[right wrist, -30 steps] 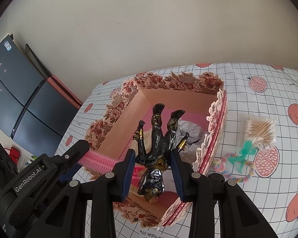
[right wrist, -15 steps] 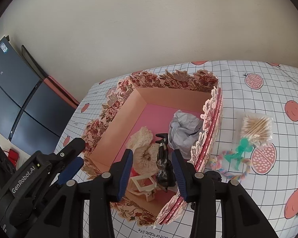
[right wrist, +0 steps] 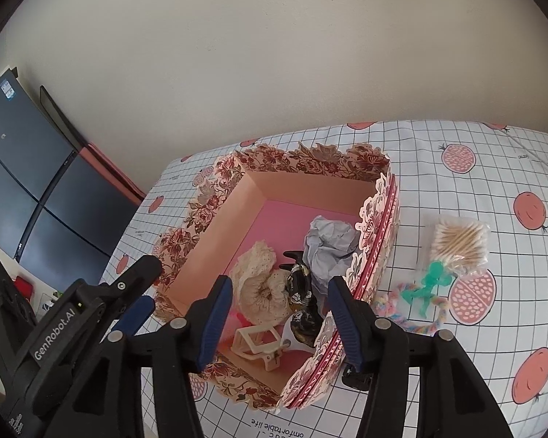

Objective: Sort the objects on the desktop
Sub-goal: 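Withdraw both tools from the box toward the cotton swab bag and toy car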

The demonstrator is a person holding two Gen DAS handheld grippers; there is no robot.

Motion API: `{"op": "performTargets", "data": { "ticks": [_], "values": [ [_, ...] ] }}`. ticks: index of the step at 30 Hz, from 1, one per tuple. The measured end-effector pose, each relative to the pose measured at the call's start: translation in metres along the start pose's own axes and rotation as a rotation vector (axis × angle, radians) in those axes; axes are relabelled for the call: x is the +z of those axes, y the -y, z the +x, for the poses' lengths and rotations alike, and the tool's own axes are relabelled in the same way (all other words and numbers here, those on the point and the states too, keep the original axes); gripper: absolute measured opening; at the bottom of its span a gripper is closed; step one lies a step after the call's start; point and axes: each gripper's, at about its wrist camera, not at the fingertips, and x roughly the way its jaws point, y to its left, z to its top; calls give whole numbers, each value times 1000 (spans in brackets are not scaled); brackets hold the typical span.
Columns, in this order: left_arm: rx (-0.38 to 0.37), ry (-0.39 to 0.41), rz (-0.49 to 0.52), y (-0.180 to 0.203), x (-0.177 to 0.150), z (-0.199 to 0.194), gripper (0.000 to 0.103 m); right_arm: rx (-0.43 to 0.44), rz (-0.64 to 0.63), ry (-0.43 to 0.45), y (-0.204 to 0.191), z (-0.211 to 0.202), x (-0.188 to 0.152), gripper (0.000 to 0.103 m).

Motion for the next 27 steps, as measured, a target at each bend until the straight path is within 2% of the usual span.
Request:
{"op": "performTargets", "data": {
  "ticks": [8,11,13,15,17,22,25,27],
  "values": [
    [-7,11,12,7,-2,-3,82,-24,22,6,9,-7,3,75],
    [-8,8,13,10,-4,-3,82,-40,41,16,16,-11,5,79],
    [-4,9,23,13,-6,-3,83,-57,39,29,20,-16,7,85],
    [3,13,28,17,-8,-2,84,-69,37,46,26,-23,9,96],
    [4,11,39,21,-11,-1,84,-76,46,59,32,-29,12,100],
    [4,4,92,36,-19,2,84,-106,59,87,46,-43,18,103],
    [-4,4,117,42,-22,4,84,-114,59,68,51,-47,20,103],
    [-4,4,128,46,-25,5,89,-114,60,56,53,-50,21,103]
  ]
}}
